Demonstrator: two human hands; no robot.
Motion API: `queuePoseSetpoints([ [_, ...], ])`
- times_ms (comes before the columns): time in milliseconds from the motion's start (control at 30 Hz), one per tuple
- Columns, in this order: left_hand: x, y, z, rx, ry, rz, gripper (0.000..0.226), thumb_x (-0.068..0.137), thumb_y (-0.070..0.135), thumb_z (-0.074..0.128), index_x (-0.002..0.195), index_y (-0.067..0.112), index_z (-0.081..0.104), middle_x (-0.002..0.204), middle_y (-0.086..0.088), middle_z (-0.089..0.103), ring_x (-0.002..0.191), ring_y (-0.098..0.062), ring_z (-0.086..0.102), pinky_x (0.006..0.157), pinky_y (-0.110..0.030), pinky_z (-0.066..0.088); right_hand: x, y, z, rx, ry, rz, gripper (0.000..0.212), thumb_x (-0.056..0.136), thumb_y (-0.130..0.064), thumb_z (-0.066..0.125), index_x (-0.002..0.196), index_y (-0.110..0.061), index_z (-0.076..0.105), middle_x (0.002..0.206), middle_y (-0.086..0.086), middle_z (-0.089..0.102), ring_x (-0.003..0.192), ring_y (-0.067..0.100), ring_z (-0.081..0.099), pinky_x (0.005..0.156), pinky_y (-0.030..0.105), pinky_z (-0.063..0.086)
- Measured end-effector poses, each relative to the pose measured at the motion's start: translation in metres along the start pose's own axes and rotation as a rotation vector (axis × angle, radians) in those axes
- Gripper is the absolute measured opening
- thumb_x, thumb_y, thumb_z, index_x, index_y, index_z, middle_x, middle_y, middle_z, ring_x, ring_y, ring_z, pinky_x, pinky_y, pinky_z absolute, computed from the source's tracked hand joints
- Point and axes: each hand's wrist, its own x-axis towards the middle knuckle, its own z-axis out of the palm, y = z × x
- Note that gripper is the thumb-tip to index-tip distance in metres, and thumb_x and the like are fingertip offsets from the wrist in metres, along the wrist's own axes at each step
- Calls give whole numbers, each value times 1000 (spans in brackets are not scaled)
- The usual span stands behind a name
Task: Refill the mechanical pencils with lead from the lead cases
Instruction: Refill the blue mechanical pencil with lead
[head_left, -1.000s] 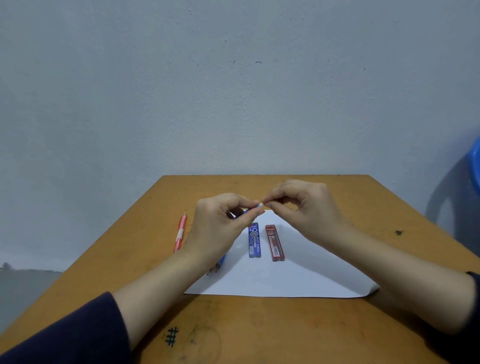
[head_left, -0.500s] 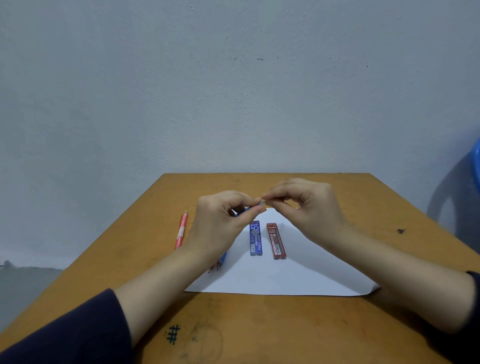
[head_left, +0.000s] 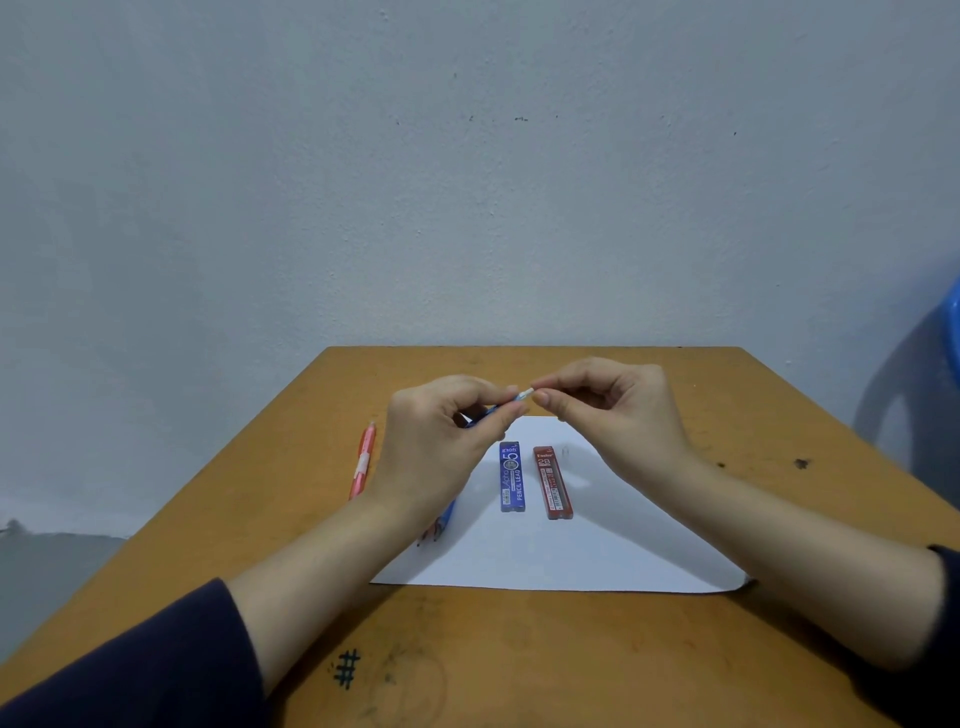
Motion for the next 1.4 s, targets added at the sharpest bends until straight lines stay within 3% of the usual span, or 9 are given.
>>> queuePoseSetpoints([
  [333,-2,-2,1,-13,-5,-9,11,78,16,77,88,9,76,81,5,72,63,-6,65,58,-31,54,-4,3,2,-14,-30,-5,21,80,6,68,83,-13,74,71,-12,68,65,1,62,65,15,47],
  [500,-3,-2,1,-9,-20,2,13,78,17,75,90,9,76,81,4,72,64,-5,65,58,-29,55,-3,4,1,-53,-48,-5,32,80,9,66,80,-23,73,68,-12,67,63,3,60,62,16,48],
  [733,-2,0,2,-10,-25,-23,13,79,14,76,91,9,76,81,4,71,65,-6,65,61,-30,56,8,5,-9,-86,-57,122,27,82,0,69,79,-27,72,76,-5,70,63,1,59,68,20,49],
  [900,-2,0,3,-6,-24,-30,12,78,12,76,90,10,76,83,4,72,65,-5,65,60,-29,56,19,13,-22,-213,-95,299,22,82,-4,70,82,-25,73,76,-9,70,66,-5,60,68,12,47],
  [1000,-2,0,3,5,-28,-26,12,78,12,76,90,10,76,83,5,72,65,-5,65,60,-29,56,25,20,-28,-340,-194,412,18,80,-6,73,93,-18,75,83,-3,72,79,5,64,75,16,48],
  [1100,-2,0,3,0,-25,-38,11,78,12,76,89,10,76,83,5,72,64,-5,65,60,-29,55,24,23,-32,-483,-332,502,25,76,-14,78,101,-16,74,90,0,72,81,9,63,71,18,46],
  [1200,-2,0,3,-2,-24,-51,11,78,13,76,89,11,76,82,4,73,64,-3,64,60,-27,55,21,29,-28,-566,-393,525,26,73,-18,80,98,-18,75,78,-7,69,74,8,61,74,24,47],
  [1400,-3,0,3,8,-35,-59,11,78,12,77,89,10,76,82,4,72,64,-4,64,61,-25,55,15,30,-22,-603,-374,500,23,75,-16,79,97,-17,75,70,-9,65,63,1,55,52,4,37],
])
